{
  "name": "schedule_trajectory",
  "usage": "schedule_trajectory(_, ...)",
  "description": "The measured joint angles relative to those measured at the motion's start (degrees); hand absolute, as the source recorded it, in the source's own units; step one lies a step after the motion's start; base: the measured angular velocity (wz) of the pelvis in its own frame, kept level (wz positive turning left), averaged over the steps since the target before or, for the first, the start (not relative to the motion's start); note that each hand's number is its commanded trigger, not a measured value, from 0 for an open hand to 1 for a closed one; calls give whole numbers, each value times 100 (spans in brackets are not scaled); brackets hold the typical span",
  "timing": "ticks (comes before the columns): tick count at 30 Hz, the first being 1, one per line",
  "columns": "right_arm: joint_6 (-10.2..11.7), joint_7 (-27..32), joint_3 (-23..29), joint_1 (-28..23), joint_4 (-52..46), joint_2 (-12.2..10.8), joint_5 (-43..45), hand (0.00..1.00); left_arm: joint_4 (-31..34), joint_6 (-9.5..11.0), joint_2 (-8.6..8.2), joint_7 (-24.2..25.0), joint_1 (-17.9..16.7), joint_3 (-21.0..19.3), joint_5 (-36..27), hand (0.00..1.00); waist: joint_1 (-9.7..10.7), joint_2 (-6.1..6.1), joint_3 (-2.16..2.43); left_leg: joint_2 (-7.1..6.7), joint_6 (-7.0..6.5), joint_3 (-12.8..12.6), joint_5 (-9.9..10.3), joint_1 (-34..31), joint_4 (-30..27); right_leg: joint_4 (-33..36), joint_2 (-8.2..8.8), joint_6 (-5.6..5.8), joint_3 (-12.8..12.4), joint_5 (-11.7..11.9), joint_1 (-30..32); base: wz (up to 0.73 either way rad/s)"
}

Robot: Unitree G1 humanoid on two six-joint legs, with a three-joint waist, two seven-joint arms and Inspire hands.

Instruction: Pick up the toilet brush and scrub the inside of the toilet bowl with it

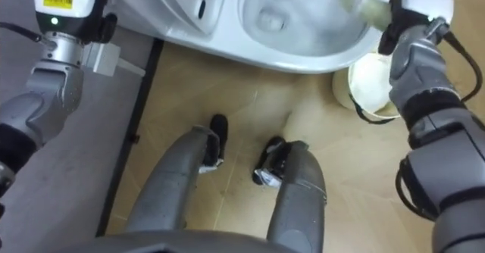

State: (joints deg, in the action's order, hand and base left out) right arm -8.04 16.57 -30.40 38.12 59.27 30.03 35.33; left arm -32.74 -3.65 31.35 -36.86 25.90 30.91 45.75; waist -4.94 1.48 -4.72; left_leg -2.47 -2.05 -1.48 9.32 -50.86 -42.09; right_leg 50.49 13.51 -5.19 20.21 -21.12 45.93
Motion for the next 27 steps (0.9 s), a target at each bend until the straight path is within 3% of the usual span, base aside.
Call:
schedule_trajectory(4, -56, -14, -518, -378, -464, -64, 884, 100, -70, 11, -191, 279, 113, 76, 1, 0, -212, -306, 3, 78, 8, 60, 45, 31, -20, -216, -179, 89, 24, 124, -127, -11)
schedule_trajectory(7, -463, -54, -571, -666, -595, -136, 987, 100, -112, 80, -301, 353, 47, 91, -12, 0, -315, -543, 28, 67, -31, 8, 19, 47, 69, -283, -190, 101, 11, 178, -117, -6)
schedule_trajectory(9, -534, -75, -590, -704, -604, -186, 981, 100, -116, 58, -331, 358, -37, 71, -7, 0, -327, -618, 72, 82, -41, -10, 8, 71, 92, -320, -195, 57, 29, 201, -140, -9)
schedule_trajectory(14, -666, -188, -597, -761, -709, -382, 1045, 100, -123, 106, -331, 378, -250, -67, -5, 0, -344, -659, 88, 181, 48, 7, 60, 232, 150, -462, -367, 15, -33, 198, -309, -4)
schedule_trajectory(21, -897, -370, -428, -1285, -1501, -331, 1348, 100, 180, 113, -332, 393, -696, -389, -72, 0, -287, -710, 123, 259, 140, 52, 113, 326, 187, -611, -437, -55, 32, 171, -442, -2)
schedule_trajectory(27, -895, -697, -427, -1538, -1701, -222, 1450, 100, 167, 199, -328, 857, -789, -384, -448, 0, -281, -703, 140, 263, 157, 7, 124, 848, 378, -825, -459, -39, 17, 150, -946, -1)
